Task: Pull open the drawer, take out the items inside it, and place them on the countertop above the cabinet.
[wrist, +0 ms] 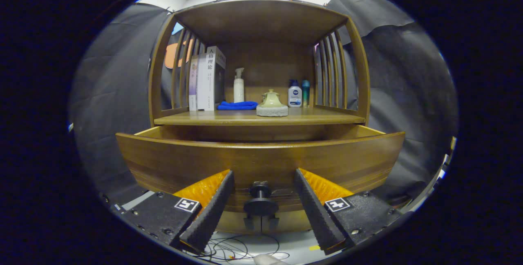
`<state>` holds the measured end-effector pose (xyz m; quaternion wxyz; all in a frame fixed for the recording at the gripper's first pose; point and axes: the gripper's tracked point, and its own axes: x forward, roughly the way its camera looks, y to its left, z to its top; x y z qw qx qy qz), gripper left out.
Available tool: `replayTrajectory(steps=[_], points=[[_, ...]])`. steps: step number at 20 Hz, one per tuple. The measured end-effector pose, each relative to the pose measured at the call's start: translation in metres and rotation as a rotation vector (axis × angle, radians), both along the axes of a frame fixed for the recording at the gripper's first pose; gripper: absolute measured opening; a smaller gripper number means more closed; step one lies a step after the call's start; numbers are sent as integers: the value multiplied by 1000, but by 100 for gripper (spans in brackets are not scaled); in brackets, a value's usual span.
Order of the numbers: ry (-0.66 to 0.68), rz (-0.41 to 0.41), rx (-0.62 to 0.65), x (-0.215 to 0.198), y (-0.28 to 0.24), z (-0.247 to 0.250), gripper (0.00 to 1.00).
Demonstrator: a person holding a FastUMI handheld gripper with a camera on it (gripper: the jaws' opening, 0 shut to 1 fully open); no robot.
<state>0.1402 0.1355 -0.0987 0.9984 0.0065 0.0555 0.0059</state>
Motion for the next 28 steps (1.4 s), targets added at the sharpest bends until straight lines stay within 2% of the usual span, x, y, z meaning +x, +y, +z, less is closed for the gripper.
replayTrajectory(steps=[20,28], points=[[-13,7,-2,106,6,10,97],[-16,13,-8,111,6,10,97]])
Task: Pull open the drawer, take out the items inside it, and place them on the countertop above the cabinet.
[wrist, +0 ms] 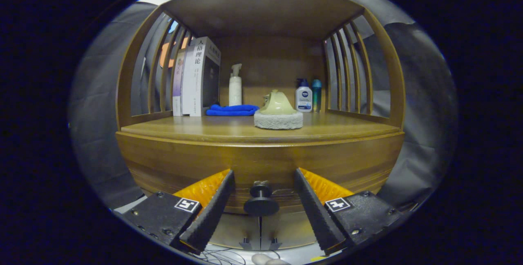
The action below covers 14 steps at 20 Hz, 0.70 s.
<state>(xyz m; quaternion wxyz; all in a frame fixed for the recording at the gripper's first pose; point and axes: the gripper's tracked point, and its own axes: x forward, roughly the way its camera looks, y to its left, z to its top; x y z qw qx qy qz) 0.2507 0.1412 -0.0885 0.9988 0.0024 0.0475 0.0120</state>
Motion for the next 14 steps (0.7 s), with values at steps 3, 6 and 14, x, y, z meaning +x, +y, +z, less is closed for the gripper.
replayTrajectory(steps=[3,6,14], points=[[23,1,-9,0,-1,0,97],[41,35,11,-8,0,3,98],[4,32,11,-108,-61,25,97]])
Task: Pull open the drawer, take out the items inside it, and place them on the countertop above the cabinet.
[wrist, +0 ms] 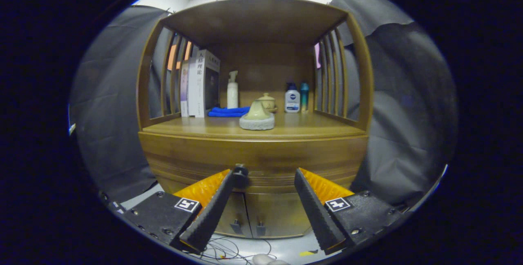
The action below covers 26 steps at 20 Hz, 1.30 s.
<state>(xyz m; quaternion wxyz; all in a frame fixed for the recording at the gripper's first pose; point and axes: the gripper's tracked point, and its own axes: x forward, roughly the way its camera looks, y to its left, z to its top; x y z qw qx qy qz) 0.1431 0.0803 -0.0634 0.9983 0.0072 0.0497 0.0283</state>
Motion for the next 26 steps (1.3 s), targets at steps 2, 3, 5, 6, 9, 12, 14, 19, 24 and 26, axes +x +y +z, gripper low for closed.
replayTrajectory(steps=[2,3,5,6,9,12,14,19,24,26], points=[[-24,-13,13,-30,-16,9,97],[-36,-17,14,-42,-23,13,97],[-65,-32,4,-67,-36,25,97],[-75,-38,1,-76,-42,30,97],[-101,-41,21,-104,-49,40,97],[-112,-43,3,-120,-56,41,97],[-112,-47,-2,-126,-60,41,97],[-106,-53,20,-129,-66,43,97],[-116,-66,19,-131,-71,48,97],[-113,-65,19,-130,-72,48,97]])
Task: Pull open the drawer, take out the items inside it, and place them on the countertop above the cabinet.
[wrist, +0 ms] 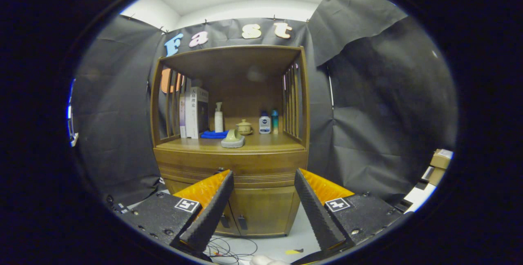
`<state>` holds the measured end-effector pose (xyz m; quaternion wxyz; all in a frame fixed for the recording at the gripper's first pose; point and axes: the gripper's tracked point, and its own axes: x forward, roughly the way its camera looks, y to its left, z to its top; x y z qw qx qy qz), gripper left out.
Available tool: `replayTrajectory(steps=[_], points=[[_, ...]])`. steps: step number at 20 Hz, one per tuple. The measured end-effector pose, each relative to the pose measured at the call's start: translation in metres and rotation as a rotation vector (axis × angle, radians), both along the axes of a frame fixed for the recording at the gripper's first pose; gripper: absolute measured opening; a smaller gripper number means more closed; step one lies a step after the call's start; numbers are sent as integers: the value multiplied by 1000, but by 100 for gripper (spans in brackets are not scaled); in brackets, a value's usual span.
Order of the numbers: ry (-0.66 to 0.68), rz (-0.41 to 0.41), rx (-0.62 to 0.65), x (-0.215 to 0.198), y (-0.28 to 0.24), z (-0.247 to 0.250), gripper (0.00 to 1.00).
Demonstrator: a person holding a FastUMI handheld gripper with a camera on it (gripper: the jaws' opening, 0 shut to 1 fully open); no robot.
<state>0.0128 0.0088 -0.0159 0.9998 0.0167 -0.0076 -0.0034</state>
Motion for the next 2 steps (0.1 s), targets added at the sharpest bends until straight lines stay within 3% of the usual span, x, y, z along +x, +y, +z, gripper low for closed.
replayTrajectory(steps=[2], points=[[6,0,-5,1,0,-1,97]])
